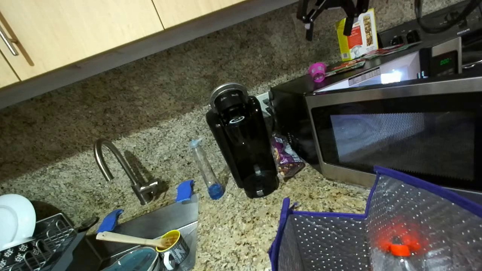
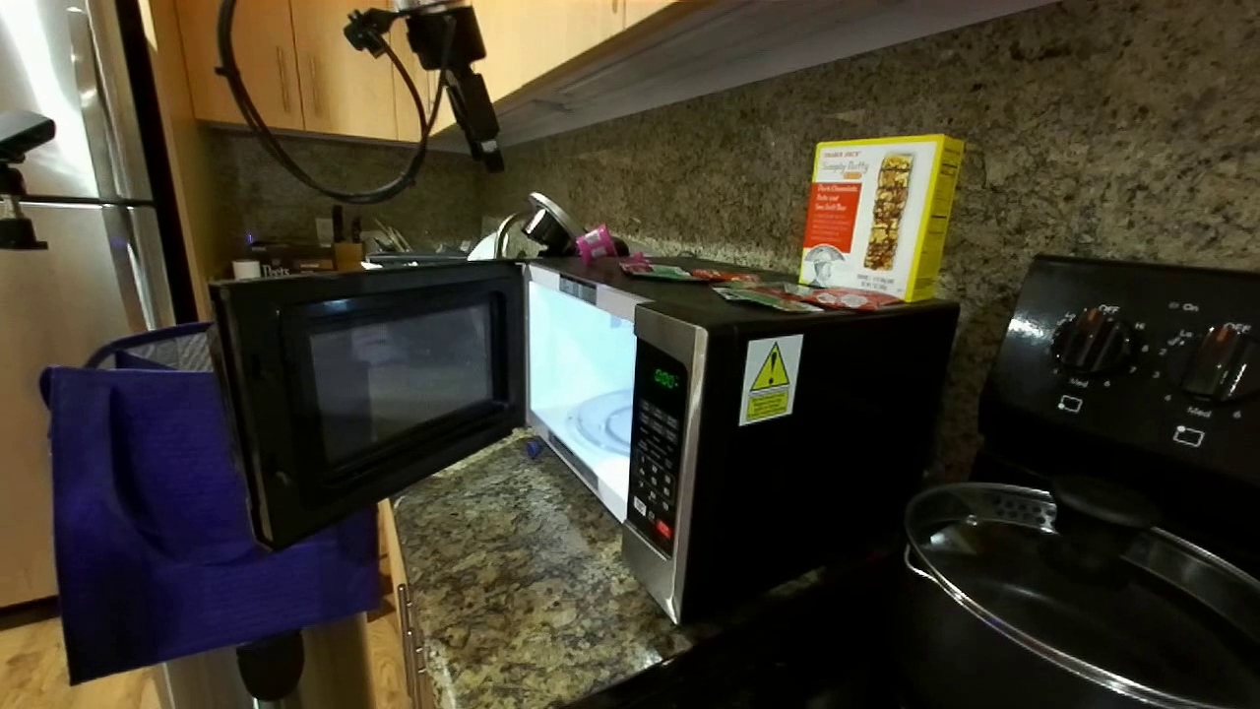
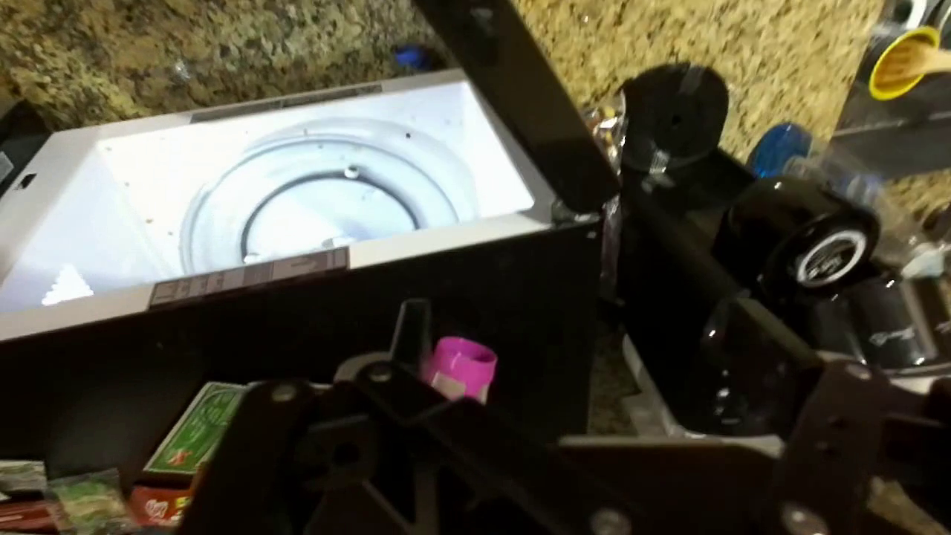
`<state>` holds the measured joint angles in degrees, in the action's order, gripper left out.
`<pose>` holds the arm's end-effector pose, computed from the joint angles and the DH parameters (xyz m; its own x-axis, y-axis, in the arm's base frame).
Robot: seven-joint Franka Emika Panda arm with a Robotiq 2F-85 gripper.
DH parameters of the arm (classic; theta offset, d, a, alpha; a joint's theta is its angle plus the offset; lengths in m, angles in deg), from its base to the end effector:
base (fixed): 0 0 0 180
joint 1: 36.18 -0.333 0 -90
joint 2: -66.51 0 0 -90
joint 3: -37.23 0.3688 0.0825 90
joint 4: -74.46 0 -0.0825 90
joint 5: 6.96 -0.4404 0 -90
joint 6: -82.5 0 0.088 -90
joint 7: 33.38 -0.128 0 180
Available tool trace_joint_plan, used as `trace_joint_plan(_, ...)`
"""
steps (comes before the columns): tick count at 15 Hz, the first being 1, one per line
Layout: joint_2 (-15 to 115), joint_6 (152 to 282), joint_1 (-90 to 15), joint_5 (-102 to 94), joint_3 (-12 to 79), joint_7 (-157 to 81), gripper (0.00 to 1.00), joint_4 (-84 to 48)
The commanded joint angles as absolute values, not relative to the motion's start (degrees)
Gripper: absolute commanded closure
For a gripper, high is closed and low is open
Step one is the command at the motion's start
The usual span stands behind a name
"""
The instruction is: Pick the bottle on the microwave and put it in the bag
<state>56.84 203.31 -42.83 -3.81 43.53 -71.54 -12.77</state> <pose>0.7063 0.1520 0.6311 0.8382 -0.4253 0.3415 -0.3676 -0.9030 -0.2224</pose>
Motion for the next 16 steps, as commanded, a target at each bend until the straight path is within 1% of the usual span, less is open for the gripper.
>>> trace_joint_plan(1, 49.56, 203.32, -44.80, -0.14, 40.69, -80.81, 0.00, -3.50)
trace_joint_plan(2, 53.02, 203.48, -44.29, -1.97, 40.94, -76.48, 0.00, -8.33)
trace_joint_plan(7, 51.54, 204.65, -44.64, -2.00, 40.46, -76.35, 0.00, -7.50)
trace_joint_plan(11, 50.17, 205.90, -44.78, -1.95, 39.14, -80.75, 0.00, -7.40)
trace_joint_plan(16, 47.52, 212.31, -45.34, -1.15, 37.31, -85.34, 0.00, -7.08)
